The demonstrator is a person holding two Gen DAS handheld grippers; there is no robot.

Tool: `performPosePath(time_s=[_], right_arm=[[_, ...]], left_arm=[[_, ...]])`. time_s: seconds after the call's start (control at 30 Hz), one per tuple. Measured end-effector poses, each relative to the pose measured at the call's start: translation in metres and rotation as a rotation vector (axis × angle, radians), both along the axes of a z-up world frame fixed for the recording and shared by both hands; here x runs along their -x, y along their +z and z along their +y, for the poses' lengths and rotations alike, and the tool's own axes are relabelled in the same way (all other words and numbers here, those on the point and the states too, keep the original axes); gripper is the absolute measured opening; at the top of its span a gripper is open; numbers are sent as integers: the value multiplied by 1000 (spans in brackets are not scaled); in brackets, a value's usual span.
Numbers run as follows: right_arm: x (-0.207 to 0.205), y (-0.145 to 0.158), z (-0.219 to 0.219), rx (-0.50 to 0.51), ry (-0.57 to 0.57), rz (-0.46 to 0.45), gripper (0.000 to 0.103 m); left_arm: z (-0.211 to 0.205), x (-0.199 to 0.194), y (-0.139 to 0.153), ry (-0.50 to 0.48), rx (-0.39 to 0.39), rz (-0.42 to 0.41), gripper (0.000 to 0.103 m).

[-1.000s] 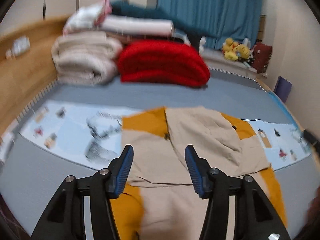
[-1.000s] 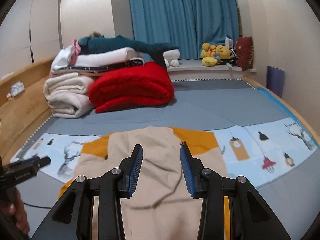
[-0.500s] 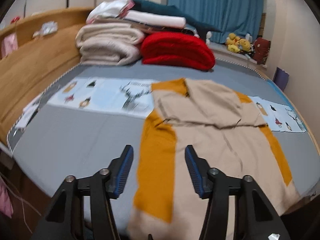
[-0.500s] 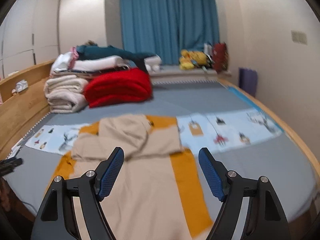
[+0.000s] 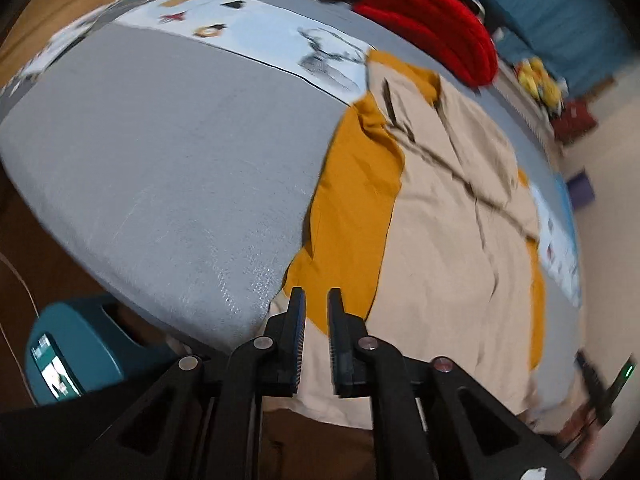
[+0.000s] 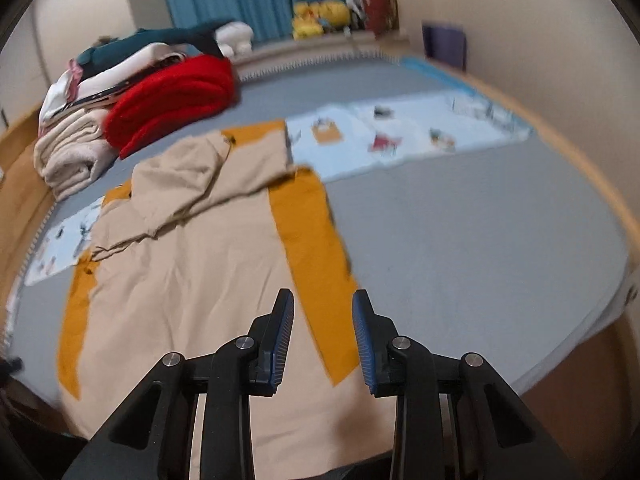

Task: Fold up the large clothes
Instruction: 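Grasp the jacket hem with both grippers side by side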

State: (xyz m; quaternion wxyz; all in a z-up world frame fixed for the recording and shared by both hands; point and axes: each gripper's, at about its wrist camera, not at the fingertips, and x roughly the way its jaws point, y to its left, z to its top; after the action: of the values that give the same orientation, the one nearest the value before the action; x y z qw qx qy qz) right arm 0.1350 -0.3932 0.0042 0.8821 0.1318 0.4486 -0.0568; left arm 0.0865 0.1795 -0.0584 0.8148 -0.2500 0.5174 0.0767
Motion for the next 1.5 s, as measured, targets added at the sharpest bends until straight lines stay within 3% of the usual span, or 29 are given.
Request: performPosePath(time_s=[0.07, 0.1, 0.17, 0.2, 0.47, 0.63, 0.83, 0.9, 0.93, 0.97, 1.03, 1.2, 1.3, 1.4, 1.5], right_arm=[[-5, -11, -7, -3, -33, 45, 40], [-7, -19, -12, -24, -47, 74, 43], [-12, -36, -21, -57, -70, 139, 49], [-14, -43, -22, -56, -78, 167, 49], [-22, -100, -41, -84, -122, 393, 50], [-22, -122, -40, -51, -124, 476, 50], [-18, -124, -29, 7, -91, 482, 49], [-17, -123, -25, 7, -76, 478, 35], [-17, -122, -21, 3, -58, 469, 17], [-16, -119, -19, 2, -48, 457, 10], [-12, -111, -15, 8, -38, 427, 4], [2, -88, -23, -39, -72, 345, 4], [-1, -100, -27, -49, -77, 395, 5], [-3, -116, -29, -26, -78, 455, 14], [-3, -122, -26, 0, -61, 478, 24]], left_arm=[[-3, -1, -18, -17, -24, 4, 12], [-3, -3, -33, -6, -33, 56, 11], [1, -8, -54, 17, 36, 131, 11], [1, -10, -58, 9, 55, 135, 14], [-5, -18, -71, -6, -3, 196, 32], [-6, -24, -83, -3, -45, 228, 33], [-17, -29, -96, -29, -106, 241, 34], [-23, -31, -96, -59, -147, 238, 34], [-24, -31, -95, -71, -161, 235, 29], [-26, -30, -94, -94, -171, 229, 13], [-28, -28, -88, -113, -168, 205, 6], [-27, -17, -68, -111, -168, 155, 7], [-22, -18, -82, -90, -142, 216, 14], [-19, -18, -93, -71, -102, 261, 18], [-24, -19, -93, -96, -131, 269, 20]])
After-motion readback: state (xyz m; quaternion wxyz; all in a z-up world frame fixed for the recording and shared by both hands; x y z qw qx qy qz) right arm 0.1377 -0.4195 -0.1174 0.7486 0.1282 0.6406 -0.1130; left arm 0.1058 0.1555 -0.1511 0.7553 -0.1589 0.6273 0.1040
